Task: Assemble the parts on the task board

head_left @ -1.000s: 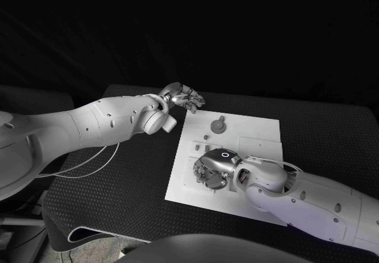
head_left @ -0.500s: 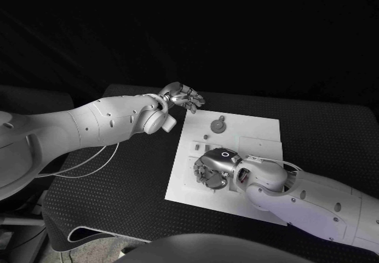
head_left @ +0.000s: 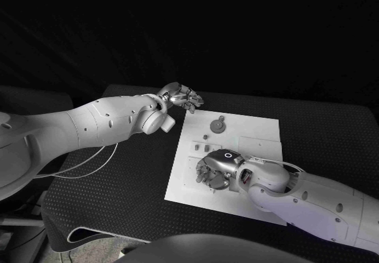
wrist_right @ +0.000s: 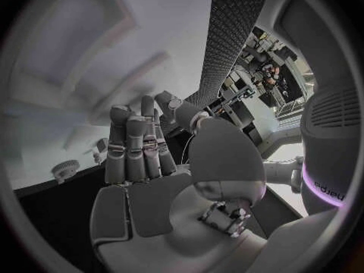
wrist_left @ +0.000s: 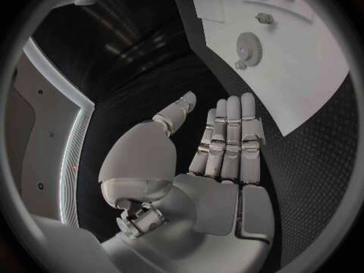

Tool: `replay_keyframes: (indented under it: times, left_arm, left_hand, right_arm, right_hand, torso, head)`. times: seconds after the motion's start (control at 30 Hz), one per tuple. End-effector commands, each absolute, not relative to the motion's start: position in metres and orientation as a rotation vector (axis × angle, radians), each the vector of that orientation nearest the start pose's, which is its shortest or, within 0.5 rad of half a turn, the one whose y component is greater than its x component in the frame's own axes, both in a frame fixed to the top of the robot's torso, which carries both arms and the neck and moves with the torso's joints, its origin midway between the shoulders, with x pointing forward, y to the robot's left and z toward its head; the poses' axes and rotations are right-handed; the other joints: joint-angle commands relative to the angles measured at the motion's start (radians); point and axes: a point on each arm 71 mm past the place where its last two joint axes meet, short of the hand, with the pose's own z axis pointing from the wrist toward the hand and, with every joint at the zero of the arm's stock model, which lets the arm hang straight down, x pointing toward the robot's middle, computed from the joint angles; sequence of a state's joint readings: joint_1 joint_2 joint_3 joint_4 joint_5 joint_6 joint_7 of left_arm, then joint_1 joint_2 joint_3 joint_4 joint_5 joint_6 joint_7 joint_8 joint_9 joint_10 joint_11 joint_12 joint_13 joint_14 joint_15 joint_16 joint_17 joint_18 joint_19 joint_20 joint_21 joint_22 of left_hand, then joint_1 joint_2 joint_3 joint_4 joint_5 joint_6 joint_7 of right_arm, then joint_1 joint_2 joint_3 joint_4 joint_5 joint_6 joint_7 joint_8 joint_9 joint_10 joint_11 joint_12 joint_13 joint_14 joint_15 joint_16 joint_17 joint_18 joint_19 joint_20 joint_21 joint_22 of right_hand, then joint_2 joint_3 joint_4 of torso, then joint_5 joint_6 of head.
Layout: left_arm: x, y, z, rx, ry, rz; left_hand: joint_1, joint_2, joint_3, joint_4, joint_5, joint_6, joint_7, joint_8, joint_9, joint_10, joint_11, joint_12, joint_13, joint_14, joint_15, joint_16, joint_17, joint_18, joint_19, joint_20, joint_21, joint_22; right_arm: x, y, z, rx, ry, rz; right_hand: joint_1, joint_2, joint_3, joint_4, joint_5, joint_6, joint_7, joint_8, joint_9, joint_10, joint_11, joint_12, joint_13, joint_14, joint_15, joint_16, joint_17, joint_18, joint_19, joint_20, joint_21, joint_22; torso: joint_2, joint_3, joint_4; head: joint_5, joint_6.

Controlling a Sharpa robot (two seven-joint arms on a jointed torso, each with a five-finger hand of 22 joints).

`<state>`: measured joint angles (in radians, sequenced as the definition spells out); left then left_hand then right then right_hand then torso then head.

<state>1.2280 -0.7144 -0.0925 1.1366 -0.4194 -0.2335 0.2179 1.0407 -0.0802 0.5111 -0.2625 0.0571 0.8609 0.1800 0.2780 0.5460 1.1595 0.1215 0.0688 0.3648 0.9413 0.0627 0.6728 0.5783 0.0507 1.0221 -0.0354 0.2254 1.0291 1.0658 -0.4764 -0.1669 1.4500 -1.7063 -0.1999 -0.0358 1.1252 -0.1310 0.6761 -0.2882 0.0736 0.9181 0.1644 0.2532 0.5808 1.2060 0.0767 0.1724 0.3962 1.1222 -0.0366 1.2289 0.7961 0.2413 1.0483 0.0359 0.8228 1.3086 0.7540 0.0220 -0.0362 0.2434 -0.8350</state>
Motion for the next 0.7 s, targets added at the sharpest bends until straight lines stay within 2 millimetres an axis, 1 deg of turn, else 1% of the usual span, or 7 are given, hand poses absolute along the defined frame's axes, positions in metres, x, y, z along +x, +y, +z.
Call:
replay_keyframes:
  times: [0.03,0.43,0.6,0.7]
  left_arm:
    - [0.549,0.255,-0.208,-0.78,1.641,-1.126]
    - [0.549,0.256,-0.208,-0.78,1.64,-1.124]
    - [0.549,0.256,-0.208,-0.781,1.639,-1.122]
    - [0.55,0.258,-0.208,-0.783,1.637,-1.118]
  left_hand:
    - [-0.009,-0.001,-0.002,0.004,0.005,-0.006,-0.003,0.005,-0.001,-0.009,0.0,-0.001,-0.001,0.004,0.004,-0.004,0.002,0.02,0.002,0.003,-0.007,0.0]
    - [-0.009,-0.002,-0.002,0.004,0.005,-0.006,-0.002,0.004,-0.001,-0.009,0.0,-0.001,-0.001,0.004,0.004,-0.005,0.003,0.02,0.002,0.003,-0.007,0.0]
    - [-0.009,-0.002,-0.002,0.004,0.005,-0.006,-0.002,0.005,-0.001,-0.009,0.0,-0.001,-0.001,0.004,0.004,-0.005,0.003,0.02,0.002,0.003,-0.007,0.0]
    - [-0.009,-0.002,-0.002,0.004,0.005,-0.006,-0.002,0.005,-0.001,-0.009,0.0,-0.001,-0.001,0.004,0.004,-0.006,0.003,0.02,0.002,0.003,-0.007,0.0]
  right_arm:
    - [0.407,-0.029,-0.286,-0.688,1.793,0.878]
    - [0.406,-0.032,-0.279,-0.63,1.73,0.932]
    - [0.405,-0.036,-0.274,-0.57,1.703,0.964]
    - [0.406,-0.04,-0.265,-0.519,1.669,0.985]
  right_hand:
    - [0.002,-0.011,-0.006,0.0,0.005,-0.007,-0.001,-0.006,-0.001,-0.008,-0.002,-0.004,-0.002,-0.007,0.001,-0.003,0.002,0.021,-0.007,0.002,-0.001,0.018]
    - [0.008,-0.013,-0.009,0.0,0.005,-0.01,0.0,-0.007,-0.003,-0.009,-0.002,-0.004,-0.001,-0.005,0.001,-0.001,0.003,0.021,-0.005,0.001,0.001,0.018]
    - [0.018,-0.016,-0.015,0.001,0.006,-0.012,0.002,-0.009,-0.006,-0.012,-0.001,-0.007,0.0,0.006,0.002,0.011,0.008,0.021,0.007,-0.003,0.01,0.02]
    - [0.02,-0.018,-0.019,0.003,0.006,-0.025,0.004,-0.015,-0.01,-0.028,0.004,-0.017,-0.004,0.015,0.007,0.018,0.011,0.021,0.016,-0.007,0.017,0.02]
  torso:
    - [0.0,0.0002,0.0005]
    - [0.0,0.0,0.0002]
    - [0.0,0.0,0.0]
    - [-0.001,0.0006,-0.0008]
  head:
    - [-0.001,0.0]
    - [-0.002,0.001]
    - [-0.005,0.003]
    - [-0.008,0.01]
